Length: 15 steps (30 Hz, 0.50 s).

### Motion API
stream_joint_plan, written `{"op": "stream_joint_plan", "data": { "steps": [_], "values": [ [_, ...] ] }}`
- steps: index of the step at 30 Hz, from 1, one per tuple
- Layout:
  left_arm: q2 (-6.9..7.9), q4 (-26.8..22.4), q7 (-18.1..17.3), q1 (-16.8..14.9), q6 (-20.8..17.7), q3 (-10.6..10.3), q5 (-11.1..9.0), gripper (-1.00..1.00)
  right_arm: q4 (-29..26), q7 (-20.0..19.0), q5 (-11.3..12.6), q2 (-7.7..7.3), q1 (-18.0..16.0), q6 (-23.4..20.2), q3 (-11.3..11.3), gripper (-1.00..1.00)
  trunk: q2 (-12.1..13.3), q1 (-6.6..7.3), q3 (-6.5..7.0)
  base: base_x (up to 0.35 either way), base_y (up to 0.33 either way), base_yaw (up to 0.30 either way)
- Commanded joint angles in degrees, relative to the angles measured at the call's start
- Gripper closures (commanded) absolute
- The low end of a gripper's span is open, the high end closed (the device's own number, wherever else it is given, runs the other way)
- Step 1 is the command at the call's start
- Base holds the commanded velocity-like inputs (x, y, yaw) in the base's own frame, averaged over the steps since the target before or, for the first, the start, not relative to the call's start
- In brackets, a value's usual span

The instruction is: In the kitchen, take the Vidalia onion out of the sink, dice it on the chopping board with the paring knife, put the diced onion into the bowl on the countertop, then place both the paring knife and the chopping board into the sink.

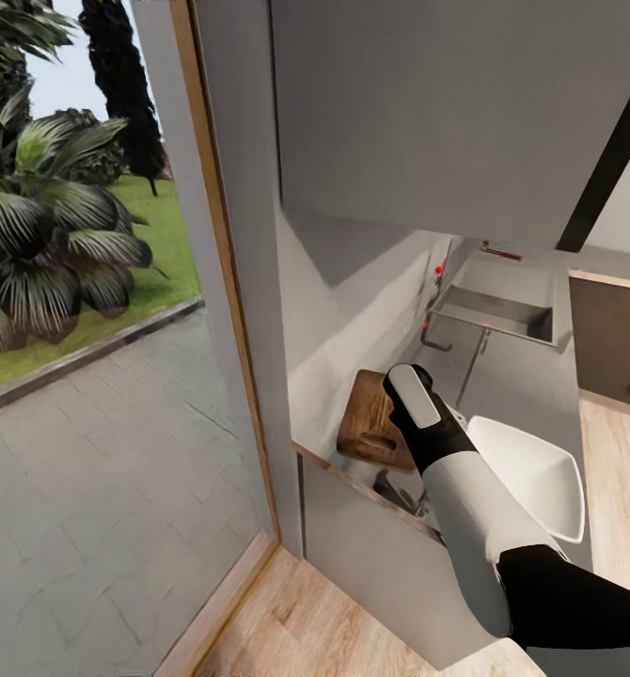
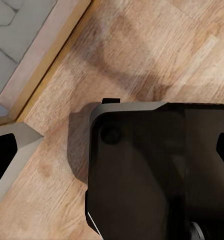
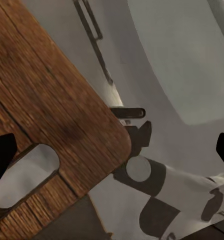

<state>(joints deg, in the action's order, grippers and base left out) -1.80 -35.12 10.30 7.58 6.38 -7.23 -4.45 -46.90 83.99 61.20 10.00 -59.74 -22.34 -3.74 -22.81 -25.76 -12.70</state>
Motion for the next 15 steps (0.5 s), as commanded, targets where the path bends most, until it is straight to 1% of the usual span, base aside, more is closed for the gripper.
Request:
{"op": "stream_joint_plan", "data": {
  "steps": [1, 5, 7, 15],
  "values": [
    [0.05, -0.1, 0.4, 0.0, 0.1, -0.3, -0.5, -1.0, 0.0, 0.3, 0.2, 0.0, 0.0, -0.6, 0.0, -1.0, -0.1, -0.03, -0.1, -0.091, 0.0, 0.0],
    [0.05, -0.1, 0.4, 0.0, 0.1, -0.3, -0.5, -1.0, 0.0, 0.3, 0.2, 0.0, 0.0, -0.6, 0.0, -1.0, -0.1, -0.03, -0.1, -0.183, 0.053, 0.0],
    [0.05, -0.1, 0.4, 0.0, 0.1, -0.3, -0.5, -1.0, 0.0, 0.3, 0.2, 0.0, 0.0, -0.6, 0.0, -1.0, -0.1, -0.03, -0.1, -0.102, 0.021, 0.0],
    [0.05, -0.1, 0.4, 0.0, 0.1, -0.3, -0.5, -1.0, 0.0, 0.2, 0.2, 0.0, -0.1, -0.6, 0.0, -1.0, -0.1, -0.03, -0.1, -0.021, 0.004, 0.0]
  ]
}}
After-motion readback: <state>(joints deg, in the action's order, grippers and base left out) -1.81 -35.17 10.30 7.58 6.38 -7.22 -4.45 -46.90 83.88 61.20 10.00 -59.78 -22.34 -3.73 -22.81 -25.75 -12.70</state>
